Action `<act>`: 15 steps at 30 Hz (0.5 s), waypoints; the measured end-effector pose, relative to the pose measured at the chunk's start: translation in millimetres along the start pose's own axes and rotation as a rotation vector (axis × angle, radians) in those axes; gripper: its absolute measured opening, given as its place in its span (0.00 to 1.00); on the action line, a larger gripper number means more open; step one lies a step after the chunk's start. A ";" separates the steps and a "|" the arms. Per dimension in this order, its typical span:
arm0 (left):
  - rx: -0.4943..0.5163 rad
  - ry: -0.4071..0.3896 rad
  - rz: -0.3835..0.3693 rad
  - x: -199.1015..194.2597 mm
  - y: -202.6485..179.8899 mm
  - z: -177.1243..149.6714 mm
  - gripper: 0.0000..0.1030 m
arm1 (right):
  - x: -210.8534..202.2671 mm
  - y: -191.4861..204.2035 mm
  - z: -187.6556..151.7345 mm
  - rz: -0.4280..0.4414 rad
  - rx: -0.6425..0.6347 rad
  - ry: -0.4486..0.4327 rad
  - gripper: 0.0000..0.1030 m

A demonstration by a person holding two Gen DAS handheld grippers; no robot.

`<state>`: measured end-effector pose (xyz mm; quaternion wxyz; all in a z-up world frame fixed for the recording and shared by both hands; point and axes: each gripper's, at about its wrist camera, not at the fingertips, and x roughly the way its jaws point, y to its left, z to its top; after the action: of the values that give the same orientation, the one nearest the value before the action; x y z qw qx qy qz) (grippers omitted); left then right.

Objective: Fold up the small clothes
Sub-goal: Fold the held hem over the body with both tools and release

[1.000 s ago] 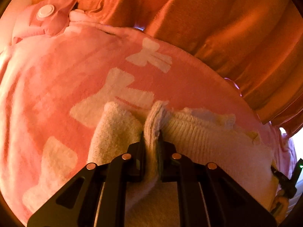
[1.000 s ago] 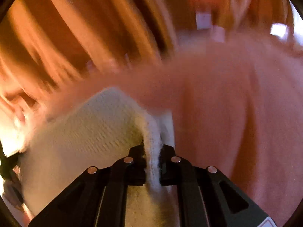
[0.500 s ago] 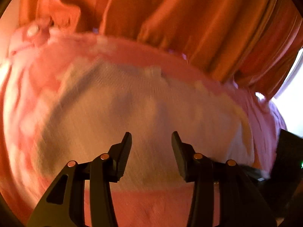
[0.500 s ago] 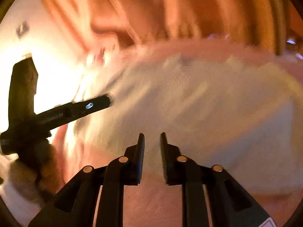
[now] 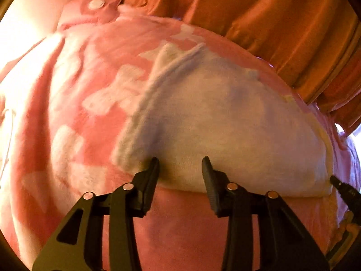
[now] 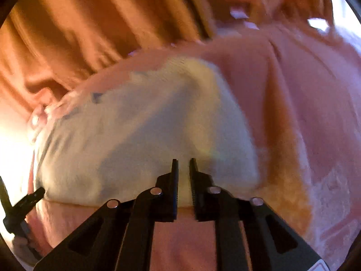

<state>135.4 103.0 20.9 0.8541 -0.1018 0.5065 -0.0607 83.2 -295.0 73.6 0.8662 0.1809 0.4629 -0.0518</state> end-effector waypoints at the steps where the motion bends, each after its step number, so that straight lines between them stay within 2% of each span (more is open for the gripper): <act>1: 0.014 -0.005 -0.009 -0.1 -8.5 1.4 0.46 | 1.2 18.6 1.9 0.056 -0.033 0.006 0.13; 2: 0.038 -0.001 -0.022 0.8 -24.7 1.7 0.47 | 4.9 45.2 -0.7 0.112 -0.086 0.024 0.13; 4: 0.071 0.017 -0.028 6.3 -44.6 -1.4 0.47 | 16.2 84.1 -12.0 0.169 -0.180 0.050 0.13; 5: 0.083 0.027 -0.021 9.1 -49.3 -4.5 0.47 | 26.1 100.8 -19.6 0.178 -0.233 0.066 0.11; 7: 0.097 0.047 0.013 16.8 -54.6 -8.7 0.47 | 45.0 108.3 -23.6 0.124 -0.281 0.079 0.10; 8: 0.100 0.044 0.020 17.0 -53.7 -10.5 0.47 | 54.3 101.3 -23.5 0.071 -0.281 0.080 0.00; 9: 0.101 0.040 0.023 16.2 -51.7 -11.3 0.47 | 58.7 87.6 -19.7 0.043 -0.260 0.081 0.00; 11: 0.096 0.040 0.034 14.4 -45.3 -12.3 0.47 | 57.7 46.0 -10.2 0.060 -0.135 0.079 0.00; 13: 0.095 0.042 0.042 14.6 -39.8 -12.9 0.47 | 48.4 9.8 -2.6 0.031 -0.023 0.063 0.00; 14: 0.091 0.041 0.041 14.7 -37.0 -14.0 0.47 | 37.5 -11.3 2.2 -0.088 0.019 0.030 0.00; 15: 0.085 0.040 0.040 14.7 -35.3 -15.0 0.48 | 29.1 -27.1 1.3 -0.138 0.034 0.009 0.05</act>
<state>129.3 64.0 9.7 0.8484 -0.0541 0.5222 -0.0673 93.7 -318.4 43.1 0.8553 0.1632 0.4772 -0.1185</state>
